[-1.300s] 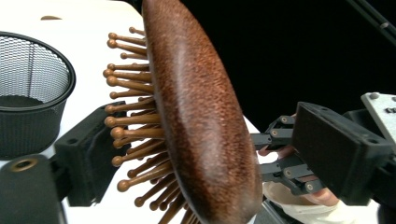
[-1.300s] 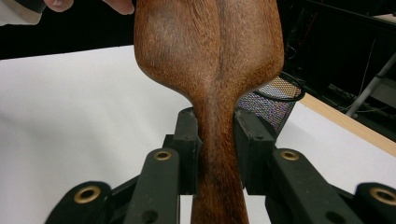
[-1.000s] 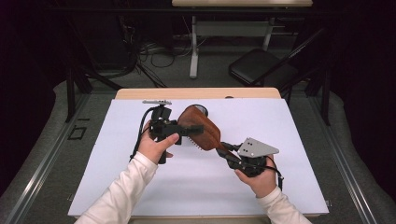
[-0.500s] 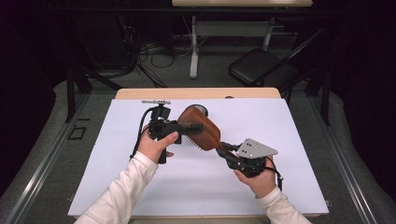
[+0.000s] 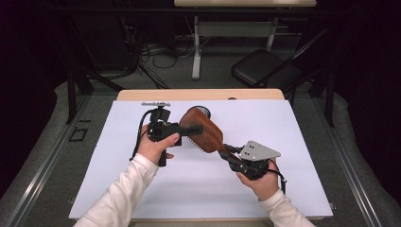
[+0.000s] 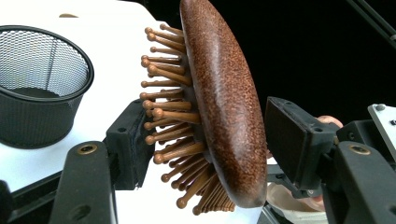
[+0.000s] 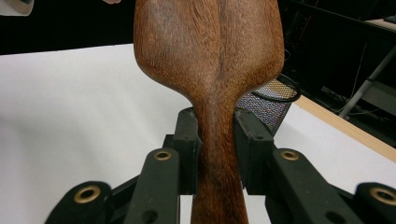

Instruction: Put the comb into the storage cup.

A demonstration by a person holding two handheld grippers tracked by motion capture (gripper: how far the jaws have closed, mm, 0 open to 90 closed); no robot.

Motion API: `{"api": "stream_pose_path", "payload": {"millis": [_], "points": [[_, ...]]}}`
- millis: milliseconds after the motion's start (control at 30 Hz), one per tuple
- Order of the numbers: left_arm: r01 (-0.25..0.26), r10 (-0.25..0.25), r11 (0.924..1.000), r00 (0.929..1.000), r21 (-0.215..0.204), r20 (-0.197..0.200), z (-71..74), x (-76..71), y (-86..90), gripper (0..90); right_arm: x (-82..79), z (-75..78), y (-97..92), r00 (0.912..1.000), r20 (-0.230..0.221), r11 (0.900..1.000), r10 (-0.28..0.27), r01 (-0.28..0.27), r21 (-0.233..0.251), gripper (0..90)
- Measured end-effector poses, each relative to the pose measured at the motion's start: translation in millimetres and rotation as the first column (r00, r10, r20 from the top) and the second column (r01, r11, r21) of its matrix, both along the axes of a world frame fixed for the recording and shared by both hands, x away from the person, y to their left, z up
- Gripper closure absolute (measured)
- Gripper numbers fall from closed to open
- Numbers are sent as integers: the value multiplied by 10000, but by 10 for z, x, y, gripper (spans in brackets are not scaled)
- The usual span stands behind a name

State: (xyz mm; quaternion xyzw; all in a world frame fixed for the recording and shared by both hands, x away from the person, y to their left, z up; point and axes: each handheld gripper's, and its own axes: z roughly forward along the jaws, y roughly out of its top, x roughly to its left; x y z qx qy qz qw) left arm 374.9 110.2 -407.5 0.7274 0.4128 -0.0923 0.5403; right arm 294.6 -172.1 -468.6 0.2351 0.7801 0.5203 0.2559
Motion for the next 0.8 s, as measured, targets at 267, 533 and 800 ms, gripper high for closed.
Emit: {"api": "stream_pose_path", "payload": {"millis": [267,533,800], "points": [[-17,17,10000,9999,34,-103,0,-3,0,358,-1,-15,7,10000,23,10000,1,-1,9,724],[-98,94,9998,9996,-166,-253,-7,9,10,374,-3,-26,11,10000,80,10000,-36,36,-11,724],[-177,166,9994,9991,-287,-397,-15,9,10,398,-4,-62,36,9997,171,9996,-180,183,-221,724]]}}
